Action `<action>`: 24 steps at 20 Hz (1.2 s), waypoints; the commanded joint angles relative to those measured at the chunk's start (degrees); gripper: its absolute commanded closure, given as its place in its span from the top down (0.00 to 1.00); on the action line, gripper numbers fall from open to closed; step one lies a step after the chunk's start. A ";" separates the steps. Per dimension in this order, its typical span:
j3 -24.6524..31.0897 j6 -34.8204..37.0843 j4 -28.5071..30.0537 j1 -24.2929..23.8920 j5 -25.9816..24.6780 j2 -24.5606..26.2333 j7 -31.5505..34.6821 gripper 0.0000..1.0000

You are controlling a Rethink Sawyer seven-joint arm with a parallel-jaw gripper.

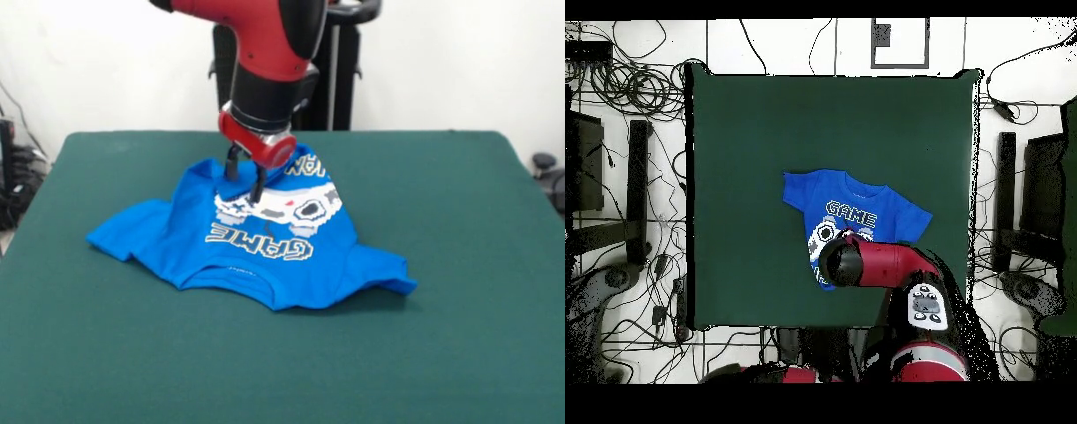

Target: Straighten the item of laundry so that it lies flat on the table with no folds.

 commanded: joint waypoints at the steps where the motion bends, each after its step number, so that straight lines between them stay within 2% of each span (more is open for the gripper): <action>1: 4.43 -8.83 2.18 1.80 -6.71 3.68 -1.32 1.00; 2: 3.78 -17.93 2.29 2.39 -13.52 3.62 -4.83 1.00; 4: 5.53 -3.95 1.92 0.58 -2.65 3.81 2.38 1.00; 5: 12.95 0.74 3.39 -6.05 -4.84 2.50 -5.72 1.00; 10: 11.36 1.21 3.69 -9.66 -9.36 -3.04 -8.97 1.00; 11: 4.83 7.43 -0.83 -3.70 -6.91 -0.06 -4.75 1.00; 12: 3.35 6.64 -0.74 -2.96 -4.61 0.31 -0.31 1.00; 18: 5.52 6.90 -3.36 -8.40 -7.50 2.12 -5.31 1.00; 24: 5.84 9.15 -3.31 -7.53 -7.54 1.30 -4.00 1.00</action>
